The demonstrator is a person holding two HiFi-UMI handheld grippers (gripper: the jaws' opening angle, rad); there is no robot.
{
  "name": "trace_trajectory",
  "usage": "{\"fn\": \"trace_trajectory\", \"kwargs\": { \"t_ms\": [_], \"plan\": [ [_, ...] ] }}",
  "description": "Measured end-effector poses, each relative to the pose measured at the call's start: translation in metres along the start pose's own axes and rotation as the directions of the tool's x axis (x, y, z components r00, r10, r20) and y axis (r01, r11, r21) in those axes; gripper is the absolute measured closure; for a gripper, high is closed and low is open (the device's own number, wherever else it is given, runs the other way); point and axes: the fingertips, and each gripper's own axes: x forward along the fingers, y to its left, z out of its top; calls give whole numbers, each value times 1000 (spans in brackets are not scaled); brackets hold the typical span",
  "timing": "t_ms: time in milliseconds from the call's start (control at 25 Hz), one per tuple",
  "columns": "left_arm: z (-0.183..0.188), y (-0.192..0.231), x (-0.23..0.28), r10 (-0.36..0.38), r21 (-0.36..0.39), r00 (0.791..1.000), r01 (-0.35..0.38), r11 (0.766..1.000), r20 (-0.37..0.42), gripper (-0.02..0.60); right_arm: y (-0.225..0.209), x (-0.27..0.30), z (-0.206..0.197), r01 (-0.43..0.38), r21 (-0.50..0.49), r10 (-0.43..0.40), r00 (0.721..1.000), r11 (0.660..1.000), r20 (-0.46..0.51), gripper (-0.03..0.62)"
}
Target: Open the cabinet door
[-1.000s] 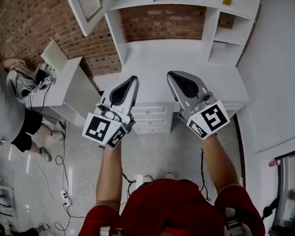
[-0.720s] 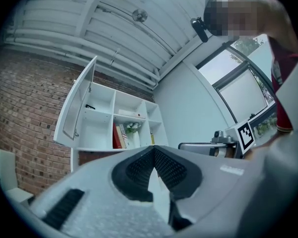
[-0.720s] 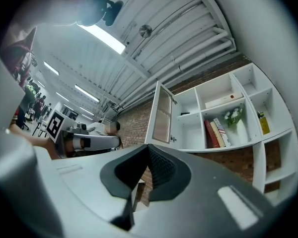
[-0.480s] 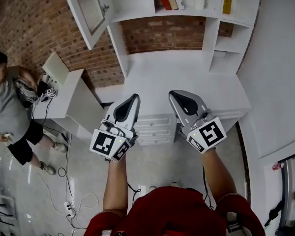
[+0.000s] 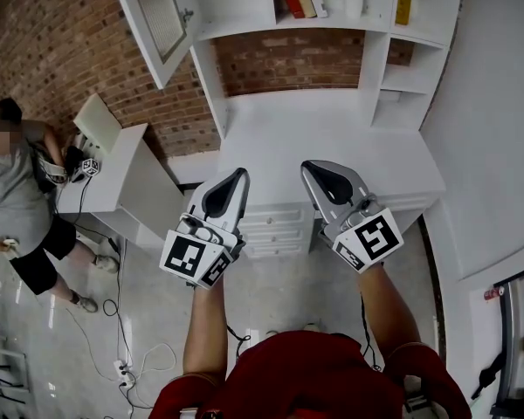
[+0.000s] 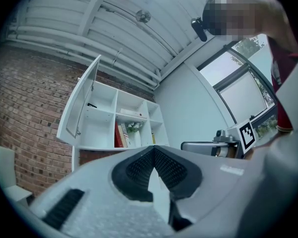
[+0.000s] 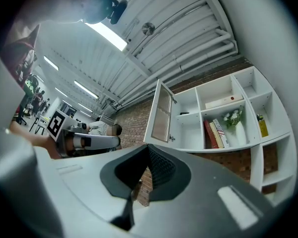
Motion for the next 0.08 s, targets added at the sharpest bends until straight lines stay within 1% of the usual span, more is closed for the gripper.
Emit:
{"fn": "trace_trajectory", "kwargs": {
  "t_ms": [80],
  "plan": [
    [1,0,-1,-1,3,1000,1,1000,0,575,1,1,1,-1,-1,1,1000,1000,2,582]
  ]
}}
